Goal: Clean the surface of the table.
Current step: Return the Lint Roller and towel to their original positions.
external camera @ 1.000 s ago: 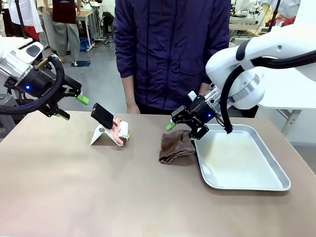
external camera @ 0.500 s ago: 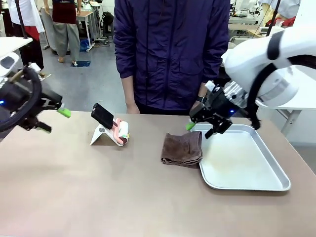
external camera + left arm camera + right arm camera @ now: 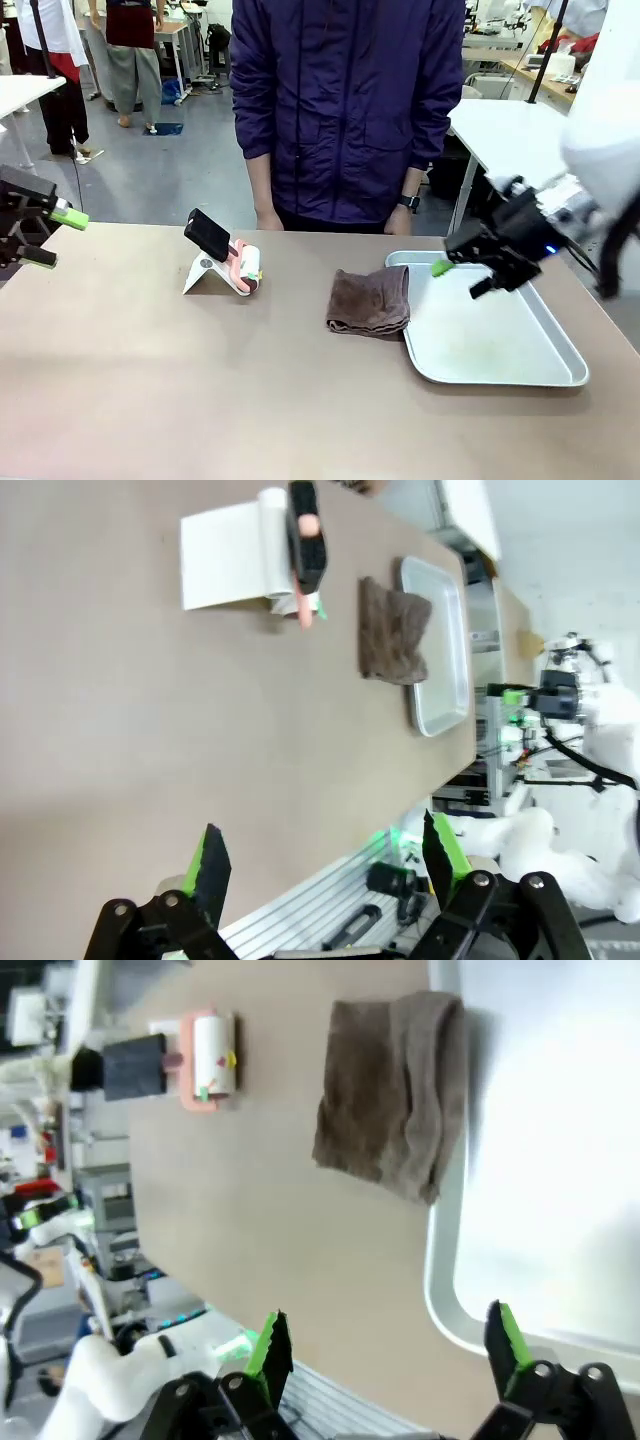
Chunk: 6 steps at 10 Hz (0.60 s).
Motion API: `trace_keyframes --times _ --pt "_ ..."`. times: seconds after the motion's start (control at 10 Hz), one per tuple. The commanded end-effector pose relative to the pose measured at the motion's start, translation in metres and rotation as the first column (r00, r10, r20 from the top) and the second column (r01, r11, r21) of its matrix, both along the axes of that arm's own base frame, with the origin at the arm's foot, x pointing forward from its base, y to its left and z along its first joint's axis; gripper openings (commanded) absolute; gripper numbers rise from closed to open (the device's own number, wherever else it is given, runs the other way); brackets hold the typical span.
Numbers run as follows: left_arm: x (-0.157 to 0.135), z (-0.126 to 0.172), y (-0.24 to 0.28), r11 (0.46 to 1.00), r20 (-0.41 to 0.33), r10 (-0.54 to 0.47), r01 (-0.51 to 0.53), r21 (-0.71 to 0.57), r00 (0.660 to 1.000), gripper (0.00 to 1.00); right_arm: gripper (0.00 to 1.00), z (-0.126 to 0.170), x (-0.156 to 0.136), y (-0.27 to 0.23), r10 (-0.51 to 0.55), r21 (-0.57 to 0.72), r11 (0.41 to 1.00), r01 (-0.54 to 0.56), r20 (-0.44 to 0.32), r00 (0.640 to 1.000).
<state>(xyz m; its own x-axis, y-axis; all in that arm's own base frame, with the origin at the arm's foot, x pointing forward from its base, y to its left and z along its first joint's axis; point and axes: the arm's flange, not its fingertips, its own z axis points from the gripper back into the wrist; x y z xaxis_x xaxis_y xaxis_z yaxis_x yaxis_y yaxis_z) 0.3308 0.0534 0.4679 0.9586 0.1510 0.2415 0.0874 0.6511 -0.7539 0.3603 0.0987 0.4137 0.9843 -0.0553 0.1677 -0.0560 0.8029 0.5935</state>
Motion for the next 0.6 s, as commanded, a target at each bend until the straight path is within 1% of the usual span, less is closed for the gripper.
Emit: trace_keyframes --times 0.0,0.1,0.2,0.3,0.4,0.5 --pt "-0.032 -0.031 -0.006 0.994 0.018 -0.027 0.029 -0.103 0.999 1.0 1.0 -0.024 -0.036 -0.058 -0.019 0.156 0.988 0.016 0.022 1.0" --pt "-0.022 -0.036 -0.002 0.985 0.029 -0.106 0.109 -0.132 0.994 1.0 1.0 -0.032 -0.044 -0.092 -0.057 0.279 0.959 0.046 0.034 0.998" --pt "-0.013 -0.038 0.0 0.972 0.065 -0.167 0.176 -0.153 0.984 1.0 1.0 -0.04 -0.049 -0.12 -0.097 0.39 0.918 0.074 0.038 0.995" --pt "-0.003 -0.04 0.0 0.959 0.096 -0.225 0.238 -0.153 0.97 1.0 1.0 -0.049 -0.055 -0.141 -0.109 0.504 0.861 0.071 0.046 0.993" --pt "0.007 -0.044 0.002 0.94 0.11 -0.275 0.291 -0.179 0.955 1.0 1.0 -0.058 -0.063 -0.157 -0.151 0.587 0.802 0.11 0.021 0.988" --pt "0.017 -0.049 0.007 0.925 0.095 -0.296 0.31 -0.218 0.95 1.0 1.0 -0.066 -0.069 -0.167 -0.209 0.688 0.703 0.181 -0.043 0.977"
